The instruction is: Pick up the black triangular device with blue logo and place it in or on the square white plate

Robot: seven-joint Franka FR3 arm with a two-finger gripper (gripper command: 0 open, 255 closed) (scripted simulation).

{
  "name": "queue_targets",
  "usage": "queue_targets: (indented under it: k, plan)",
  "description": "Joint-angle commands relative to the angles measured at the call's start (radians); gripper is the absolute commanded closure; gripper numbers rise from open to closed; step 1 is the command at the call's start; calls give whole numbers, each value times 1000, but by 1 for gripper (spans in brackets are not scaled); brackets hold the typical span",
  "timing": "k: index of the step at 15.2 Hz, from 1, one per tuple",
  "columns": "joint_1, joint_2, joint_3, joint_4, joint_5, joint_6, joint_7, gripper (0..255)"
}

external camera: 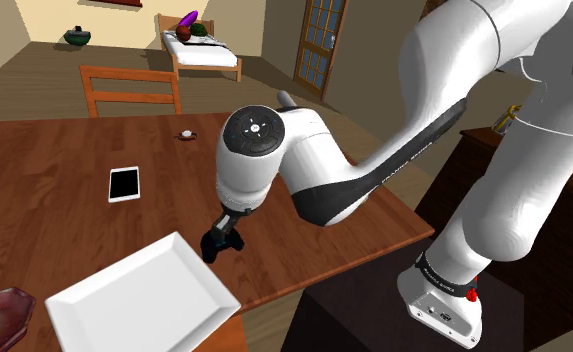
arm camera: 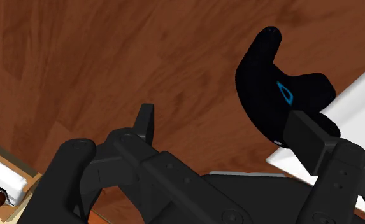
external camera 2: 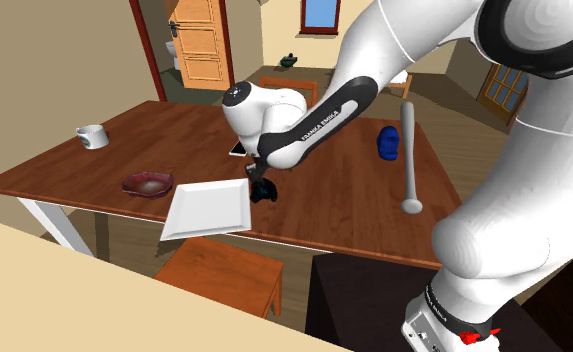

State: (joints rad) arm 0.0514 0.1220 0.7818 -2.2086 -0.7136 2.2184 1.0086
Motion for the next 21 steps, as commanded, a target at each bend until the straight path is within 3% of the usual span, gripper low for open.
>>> queue_targets:
  k: [1, 10, 11, 12, 13, 15, 17, 19, 20, 21]
  plan:
    - [4, 121, -14, -30, -30, 61, 18, 0]
    - [32, 121, -47, -32, -29, 70, 17, 0]
    - [44, 162, -71, -28, -83, 88, 51, 255]
    - [15, 141, -82, -74, -90, 132, 40, 255]
    - [57, 181, -89, -24, -120, 94, 81, 255]
    - [91, 253, -121, 33, -182, 83, 118, 255]
    - [88, 255, -105, 70, -146, 50, 82, 255]
    - [111, 293, -125, 93, -182, 48, 110, 255]
    - [47, 118, -62, -32, -24, 73, 13, 255]
    - [43, 105, -57, -32, -8, 68, 0, 255]
